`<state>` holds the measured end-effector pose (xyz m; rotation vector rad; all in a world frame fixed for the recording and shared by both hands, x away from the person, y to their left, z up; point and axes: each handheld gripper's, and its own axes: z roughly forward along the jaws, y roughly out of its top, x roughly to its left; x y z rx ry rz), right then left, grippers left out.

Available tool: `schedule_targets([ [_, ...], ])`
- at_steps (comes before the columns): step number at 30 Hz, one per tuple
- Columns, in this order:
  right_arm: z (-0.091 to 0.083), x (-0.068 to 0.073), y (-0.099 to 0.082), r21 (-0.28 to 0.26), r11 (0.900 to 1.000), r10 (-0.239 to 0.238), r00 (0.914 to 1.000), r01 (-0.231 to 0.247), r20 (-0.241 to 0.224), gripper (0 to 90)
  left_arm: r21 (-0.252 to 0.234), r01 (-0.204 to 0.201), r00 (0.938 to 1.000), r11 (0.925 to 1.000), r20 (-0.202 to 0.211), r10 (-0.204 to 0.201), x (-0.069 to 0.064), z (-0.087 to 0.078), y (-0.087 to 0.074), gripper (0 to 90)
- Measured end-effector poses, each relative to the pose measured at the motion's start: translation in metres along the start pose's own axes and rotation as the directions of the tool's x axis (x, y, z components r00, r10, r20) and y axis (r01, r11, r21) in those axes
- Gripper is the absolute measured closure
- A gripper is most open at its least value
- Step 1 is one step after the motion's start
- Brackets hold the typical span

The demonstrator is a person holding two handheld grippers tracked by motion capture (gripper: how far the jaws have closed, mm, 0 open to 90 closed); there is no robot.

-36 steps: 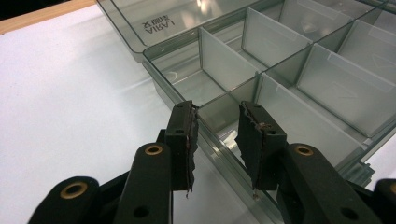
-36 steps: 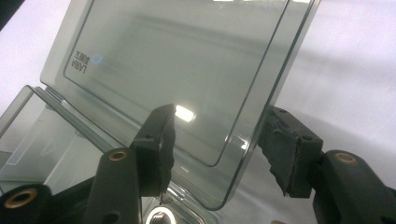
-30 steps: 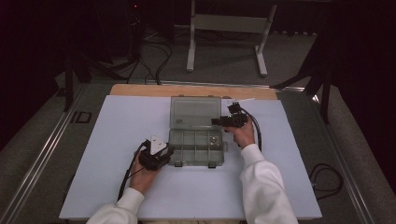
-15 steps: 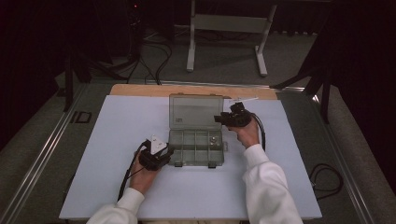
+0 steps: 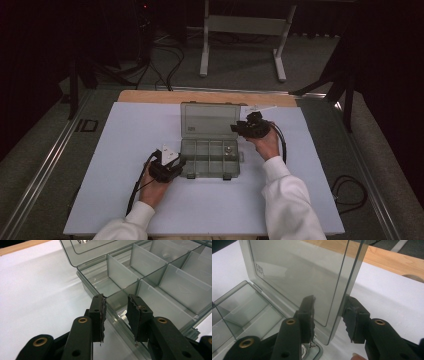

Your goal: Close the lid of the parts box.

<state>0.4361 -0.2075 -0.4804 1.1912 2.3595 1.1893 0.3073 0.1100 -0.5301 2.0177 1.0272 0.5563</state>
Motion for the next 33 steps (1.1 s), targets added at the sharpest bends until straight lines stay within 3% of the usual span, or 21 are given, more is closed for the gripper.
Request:
schedule_targets([
  [22, -0.013, 0.011, -0.01, -0.031, 0.997, -0.07, 0.9974, 0.071, 0.016, 68.5, 0.015, 0.019, 0.9998, 0.9997, -0.003, -0.018, 0.0, 0.0, 0.002, 68.3],
  [33, -0.017, 0.021, -0.017, -0.028, 0.9912, -0.128, 0.9911, 0.129, 0.035, 66.6, 0.018, 0.028, 0.9993, 0.9994, 0.025, -0.028, 0.0, 0.0, 0.003, 62.6],
])
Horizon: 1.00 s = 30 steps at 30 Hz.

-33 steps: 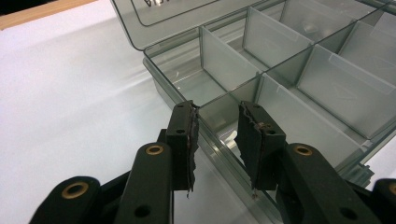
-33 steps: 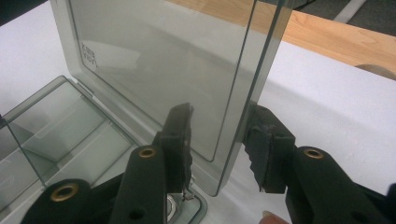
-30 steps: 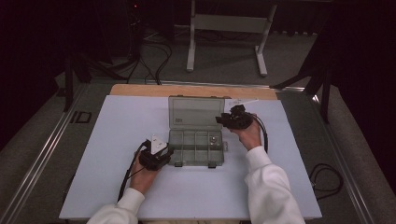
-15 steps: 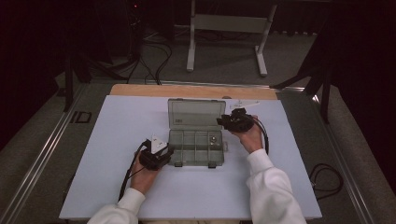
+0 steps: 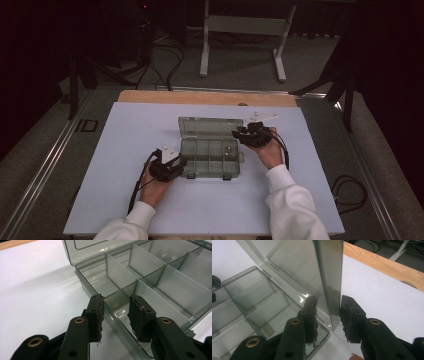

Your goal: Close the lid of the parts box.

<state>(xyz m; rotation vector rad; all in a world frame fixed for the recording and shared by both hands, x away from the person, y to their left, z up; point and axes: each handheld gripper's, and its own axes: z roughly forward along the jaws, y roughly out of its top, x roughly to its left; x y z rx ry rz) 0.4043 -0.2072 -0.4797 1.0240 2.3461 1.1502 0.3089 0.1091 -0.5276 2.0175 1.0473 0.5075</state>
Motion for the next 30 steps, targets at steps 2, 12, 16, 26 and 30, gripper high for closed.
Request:
schedule_targets([
  [2, -0.001, 0.0, -0.001, 0.0, 1.0, 0.001, 1.0, -0.001, -0.001, 66.6, -0.001, -0.001, 1.0, 1.0, 0.007, 0.001, 0.0, 0.0, 0.0, 60.1],
  [12, -0.002, -0.001, -0.005, -0.007, 1.0, 0.001, 0.9999, -0.001, -0.011, 65.6, -0.076, 0.024, 0.9995, 0.9969, 0.021, -0.022, 0.003, -0.017, 0.012, 47.0],
  [16, -0.002, -0.001, -0.005, -0.009, 1.0, -0.003, 0.9999, 0.003, -0.011, 65.6, -0.124, 0.035, 0.9993, 0.9916, 0.016, -0.034, 0.011, -0.029, 0.029, 47.1],
  [26, -0.001, -0.001, -0.004, -0.01, 0.9999, -0.006, 0.9999, 0.006, -0.016, 65.6, -0.24, 0.016, 0.9995, 0.9707, -0.024, -0.022, 0.024, -0.049, 0.072, 63.4],
  [30, -0.001, -0.001, -0.004, -0.011, 0.9999, -0.006, 0.9998, 0.006, -0.016, 65.5, -0.28, 0.042, 0.9984, 0.959, -0.026, -0.051, 0.029, -0.05, 0.085, 74.4],
])
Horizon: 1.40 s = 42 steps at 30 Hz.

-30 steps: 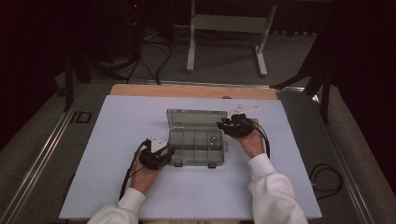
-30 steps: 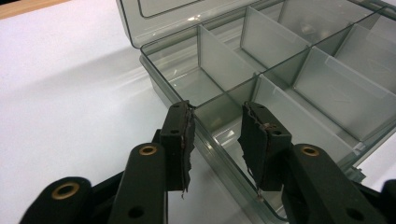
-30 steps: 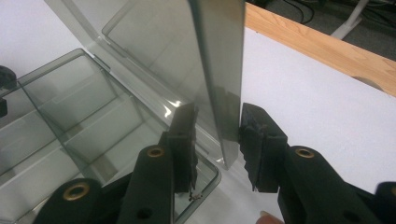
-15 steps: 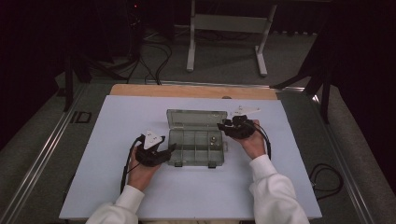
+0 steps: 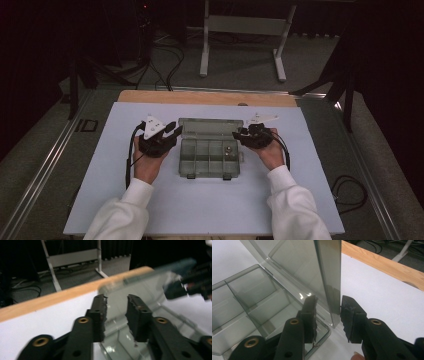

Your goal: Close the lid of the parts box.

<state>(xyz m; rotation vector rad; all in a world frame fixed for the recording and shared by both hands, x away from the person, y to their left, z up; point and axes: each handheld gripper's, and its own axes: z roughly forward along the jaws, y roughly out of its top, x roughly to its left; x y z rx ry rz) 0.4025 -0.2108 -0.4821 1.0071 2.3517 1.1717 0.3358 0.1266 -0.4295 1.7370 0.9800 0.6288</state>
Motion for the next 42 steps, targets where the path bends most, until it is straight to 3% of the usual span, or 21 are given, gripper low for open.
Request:
schedule_targets([
  [7, 0.0, 0.0, 0.0, -0.001, 1.0, 0.0, 1.0, 0.0, -0.003, 65.0, -0.031, 0.032, 0.9994, 0.999, -0.014, -0.032, 0.004, 0.012, 0.017, 90.0],
  [15, -0.001, 0.0, 0.0, -0.007, 1.0, 0.005, 0.9999, -0.005, -0.01, 64.1, 0.014, 0.026, 0.9996, 0.9996, -0.013, -0.026, 0.003, 0.032, 0.019, 90.0],
  [27, -0.012, 0.003, 0.0, -0.004, 0.9999, 0.01, 0.9994, -0.01, -0.034, 47.9, 0.017, 0.027, 0.9996, 0.9995, 0.0, -0.027, 0.001, 0.029, 0.017, 90.0],
  [36, -0.028, -0.003, -0.009, 0.0, 0.9999, 0.017, 0.9994, -0.017, -0.031, 45.8, 0.022, 0.029, 0.9995, 0.9993, 0.007, -0.029, 0.001, 0.03, 0.008, 90.0],
  [42, -0.036, -0.009, -0.016, 0.009, 0.9994, 0.034, 0.9994, -0.034, -0.008, 49.8, 0.03, 0.032, 0.9995, 0.999, 0.004, -0.032, 0.002, 0.028, 0.003, 90.0],
])
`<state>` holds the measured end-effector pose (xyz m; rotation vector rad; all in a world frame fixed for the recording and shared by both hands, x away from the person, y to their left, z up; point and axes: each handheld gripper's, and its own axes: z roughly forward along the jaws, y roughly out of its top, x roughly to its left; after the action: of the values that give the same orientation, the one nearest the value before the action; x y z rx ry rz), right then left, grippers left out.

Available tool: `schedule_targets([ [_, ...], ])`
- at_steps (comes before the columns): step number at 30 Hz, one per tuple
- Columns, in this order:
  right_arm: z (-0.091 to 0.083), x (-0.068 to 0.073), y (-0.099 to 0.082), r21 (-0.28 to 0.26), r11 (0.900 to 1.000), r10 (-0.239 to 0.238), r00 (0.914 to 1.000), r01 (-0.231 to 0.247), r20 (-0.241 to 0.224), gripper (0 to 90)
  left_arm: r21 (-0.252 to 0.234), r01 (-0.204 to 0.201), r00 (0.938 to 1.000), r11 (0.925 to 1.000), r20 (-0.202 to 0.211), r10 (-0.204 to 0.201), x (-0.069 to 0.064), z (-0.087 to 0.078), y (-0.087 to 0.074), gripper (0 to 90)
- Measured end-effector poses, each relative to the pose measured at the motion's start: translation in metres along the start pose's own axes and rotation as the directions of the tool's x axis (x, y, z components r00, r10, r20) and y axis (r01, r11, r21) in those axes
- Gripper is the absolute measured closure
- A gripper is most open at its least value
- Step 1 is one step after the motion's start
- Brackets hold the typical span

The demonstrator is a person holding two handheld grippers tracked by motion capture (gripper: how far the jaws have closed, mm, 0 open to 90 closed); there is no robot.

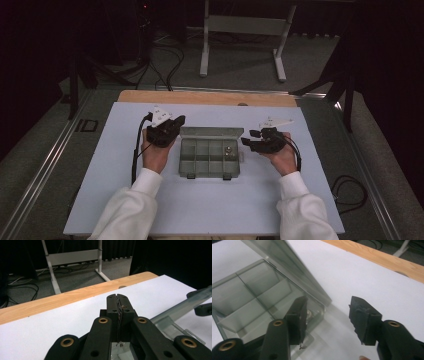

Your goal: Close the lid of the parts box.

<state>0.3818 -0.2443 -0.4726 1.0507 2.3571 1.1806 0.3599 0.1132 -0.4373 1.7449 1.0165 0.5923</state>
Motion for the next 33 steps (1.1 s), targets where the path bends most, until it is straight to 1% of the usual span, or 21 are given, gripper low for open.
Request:
schedule_targets([
  [6, -0.001, -0.001, 0.0, 0.011, 0.9997, 0.024, 0.9997, -0.024, 0.006, 56.8, 0.007, 0.002, 1.0, 1.0, 0.0, -0.002, 0.001, -0.001, -0.004, 90.0],
  [8, -0.001, -0.001, 0.001, 0.009, 0.9994, 0.034, 0.9993, -0.035, 0.015, 60.4, 0.01, 0.004, 1.0, 0.9999, 0.003, -0.004, 0.001, -0.002, -0.007, 90.0],
  [12, -0.002, -0.001, 0.003, 0.005, 0.9975, 0.07, 0.9963, -0.07, 0.051, 67.0, 0.013, 0.005, 1.0, 0.9999, 0.005, -0.005, 0.002, -0.004, -0.01, 90.0],
  [13, -0.003, 0.0, 0.004, 0.002, 0.9968, 0.08, 0.9952, -0.08, 0.057, 69.1, 0.013, 0.009, 0.9999, 0.9999, 0.007, -0.009, 0.002, -0.004, -0.011, 90.0],
  [16, -0.006, 0.002, 0.007, -0.022, 0.9942, 0.107, 0.9927, -0.105, 0.057, 80.5, 0.017, 0.006, 0.9999, 0.9998, 0.008, -0.006, 0.002, -0.006, -0.014, 90.0],
  [19, -0.01, 0.005, 0.011, -0.045, 0.9922, 0.118, 0.9926, -0.116, 0.03, 89.0, 0.022, 0.002, 0.9999, 0.9997, 0.01, -0.002, 0.002, -0.007, -0.016, 90.0],
  [26, -0.014, 0.018, 0.023, -0.065, 0.9935, 0.093, 0.9956, -0.094, -0.006, 89.9, 0.025, 0.006, 0.9999, 0.9997, 0.015, -0.007, 0.002, -0.009, -0.019, 90.0],
  [28, -0.015, 0.021, 0.025, -0.068, 0.9942, 0.082, 0.9966, -0.083, -0.008, 89.9, 0.027, 0.005, 0.9999, 0.9996, 0.015, -0.005, 0.001, -0.009, -0.019, 90.0],
  [33, -0.018, 0.025, 0.03, -0.083, 0.9937, 0.073, 0.9971, -0.075, -0.019, 89.9, 0.025, 0.0, 0.9997, 0.9997, 0.023, -0.001, -0.001, -0.011, -0.02, 90.0],
])
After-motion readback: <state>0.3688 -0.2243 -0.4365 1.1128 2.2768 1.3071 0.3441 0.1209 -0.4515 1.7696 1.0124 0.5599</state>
